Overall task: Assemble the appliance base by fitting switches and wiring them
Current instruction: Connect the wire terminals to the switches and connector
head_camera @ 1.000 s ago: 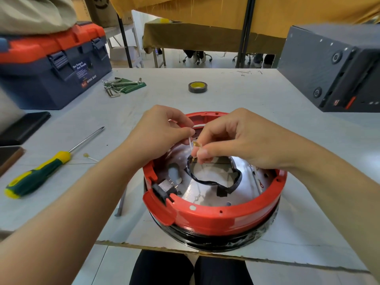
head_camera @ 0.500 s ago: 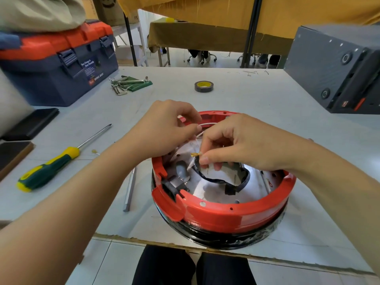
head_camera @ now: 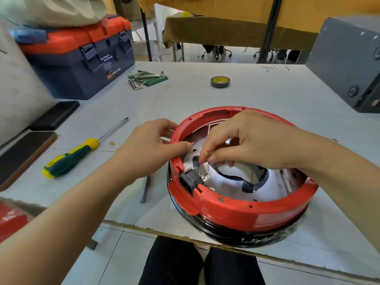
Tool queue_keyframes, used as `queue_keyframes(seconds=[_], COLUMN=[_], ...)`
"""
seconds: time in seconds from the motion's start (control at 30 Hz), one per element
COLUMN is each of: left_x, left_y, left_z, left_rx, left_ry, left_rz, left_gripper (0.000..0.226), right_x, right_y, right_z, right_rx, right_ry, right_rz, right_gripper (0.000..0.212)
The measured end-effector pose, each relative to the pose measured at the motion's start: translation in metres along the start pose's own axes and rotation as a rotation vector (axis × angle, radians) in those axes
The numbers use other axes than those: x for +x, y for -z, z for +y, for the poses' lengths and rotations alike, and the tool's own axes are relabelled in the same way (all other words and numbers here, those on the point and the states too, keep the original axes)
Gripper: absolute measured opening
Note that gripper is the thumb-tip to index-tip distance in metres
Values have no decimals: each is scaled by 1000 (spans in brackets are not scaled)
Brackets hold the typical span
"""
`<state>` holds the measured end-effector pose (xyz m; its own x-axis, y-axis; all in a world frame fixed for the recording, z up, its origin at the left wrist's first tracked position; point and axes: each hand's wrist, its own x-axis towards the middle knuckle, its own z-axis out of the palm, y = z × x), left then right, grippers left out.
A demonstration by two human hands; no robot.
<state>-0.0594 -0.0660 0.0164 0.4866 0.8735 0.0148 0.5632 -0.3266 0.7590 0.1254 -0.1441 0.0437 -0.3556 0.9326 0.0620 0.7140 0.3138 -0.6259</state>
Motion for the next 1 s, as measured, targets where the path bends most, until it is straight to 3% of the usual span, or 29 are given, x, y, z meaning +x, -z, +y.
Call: queue_keyframes(seconds=[0.13, 0.53, 1.0], left_x=[6, 42, 56], left_y=[-3, -16, -33], left_z=[1, 6, -5], left_rx=[-104, -258, -551], left_ry=[-23, -99, -100], left_rz=[-17, -173, -178], left_gripper=[24, 30, 29], right_x=[0, 8, 14], right_y=[0, 2, 0], right_z=[1, 7, 19], right_rx=[77, -114, -250], right_ry=[-19, -6, -2], right_rz=[-67, -22, 34], right_gripper=[16, 9, 11])
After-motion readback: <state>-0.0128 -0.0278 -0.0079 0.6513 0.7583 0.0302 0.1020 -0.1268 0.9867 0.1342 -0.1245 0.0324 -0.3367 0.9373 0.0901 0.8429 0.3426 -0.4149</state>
